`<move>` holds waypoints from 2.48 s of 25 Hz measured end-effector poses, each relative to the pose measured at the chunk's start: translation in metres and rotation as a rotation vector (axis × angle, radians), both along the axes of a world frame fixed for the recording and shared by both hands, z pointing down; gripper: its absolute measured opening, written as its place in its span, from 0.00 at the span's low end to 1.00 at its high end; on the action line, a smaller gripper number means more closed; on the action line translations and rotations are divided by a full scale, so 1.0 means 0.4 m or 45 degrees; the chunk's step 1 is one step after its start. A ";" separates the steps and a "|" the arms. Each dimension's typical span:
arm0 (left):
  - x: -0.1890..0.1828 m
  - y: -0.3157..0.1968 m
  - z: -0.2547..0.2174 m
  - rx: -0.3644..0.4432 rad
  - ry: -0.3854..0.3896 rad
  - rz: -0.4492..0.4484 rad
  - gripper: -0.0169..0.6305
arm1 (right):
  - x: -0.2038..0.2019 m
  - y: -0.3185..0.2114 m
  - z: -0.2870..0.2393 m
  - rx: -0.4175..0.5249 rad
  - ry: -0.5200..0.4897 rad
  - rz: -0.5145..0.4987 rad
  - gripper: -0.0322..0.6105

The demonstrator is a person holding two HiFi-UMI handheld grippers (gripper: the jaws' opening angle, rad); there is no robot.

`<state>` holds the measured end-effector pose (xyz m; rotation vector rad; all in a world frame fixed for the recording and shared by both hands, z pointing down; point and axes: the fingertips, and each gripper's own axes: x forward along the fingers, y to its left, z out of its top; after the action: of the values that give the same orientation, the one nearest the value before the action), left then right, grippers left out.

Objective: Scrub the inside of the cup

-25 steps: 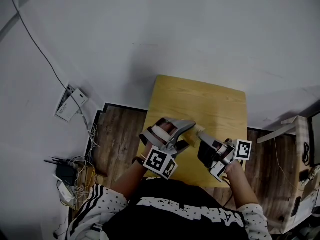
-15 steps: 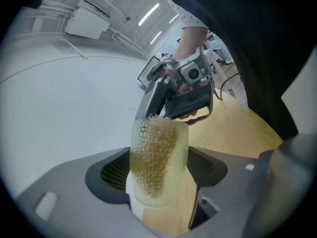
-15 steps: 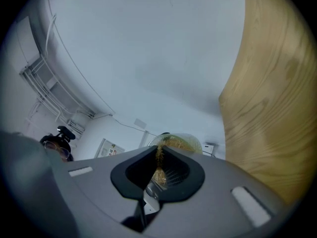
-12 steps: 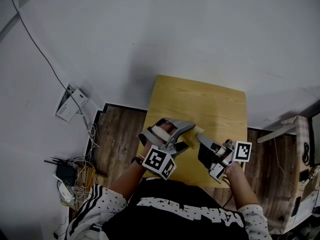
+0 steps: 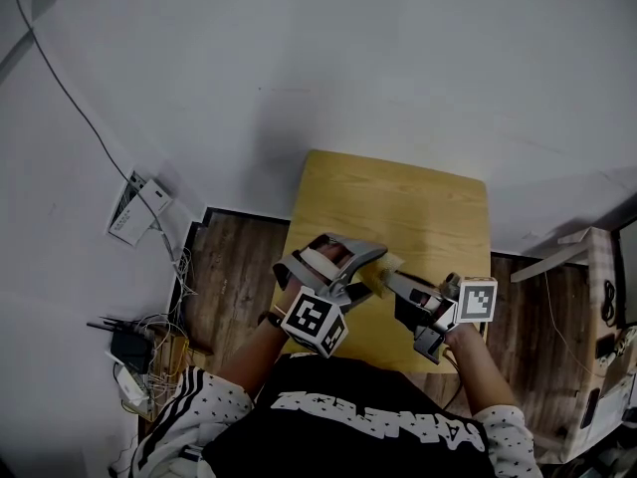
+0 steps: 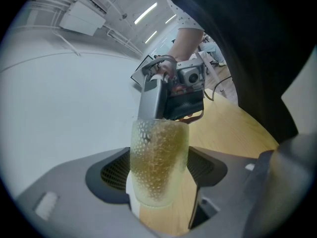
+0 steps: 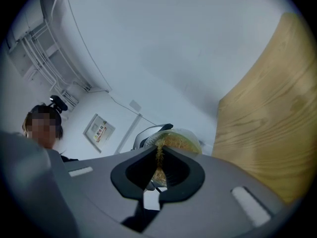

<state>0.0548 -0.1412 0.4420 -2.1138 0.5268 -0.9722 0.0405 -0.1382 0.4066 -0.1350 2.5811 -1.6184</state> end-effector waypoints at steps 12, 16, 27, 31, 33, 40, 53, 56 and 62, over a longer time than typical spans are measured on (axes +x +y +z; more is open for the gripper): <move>0.003 0.018 0.039 -0.123 0.013 -0.005 0.57 | -0.027 0.038 0.063 0.349 0.387 -0.180 0.10; 0.004 0.022 0.050 -0.167 0.023 -0.012 0.57 | -0.028 0.047 0.083 0.481 0.515 -0.245 0.10; 0.012 0.032 0.067 -0.262 0.054 -0.022 0.57 | -0.019 0.069 0.122 0.958 0.910 -0.471 0.11; 0.013 0.035 0.074 -0.291 0.067 -0.023 0.57 | -0.020 0.079 0.131 1.198 1.082 -0.562 0.10; 0.013 0.038 0.076 -0.306 0.075 -0.024 0.57 | -0.021 0.084 0.136 1.273 1.130 -0.593 0.10; 0.017 0.048 0.073 -0.382 0.141 -0.015 0.57 | -0.012 0.094 0.143 1.517 1.263 -0.705 0.11; 0.024 0.075 0.078 -0.608 0.364 0.003 0.57 | 0.004 0.114 0.154 1.952 1.377 -0.931 0.11; 0.024 0.080 0.080 -0.667 0.404 0.019 0.57 | 0.004 0.117 0.154 2.054 1.379 -0.980 0.11; 0.028 0.088 0.078 -0.790 0.491 0.061 0.57 | 0.007 0.117 0.148 2.204 1.388 -1.027 0.11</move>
<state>0.0661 -0.1058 0.4730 -2.8891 0.3836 -0.7603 0.0434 -0.0915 0.4657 0.2615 3.7996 1.7149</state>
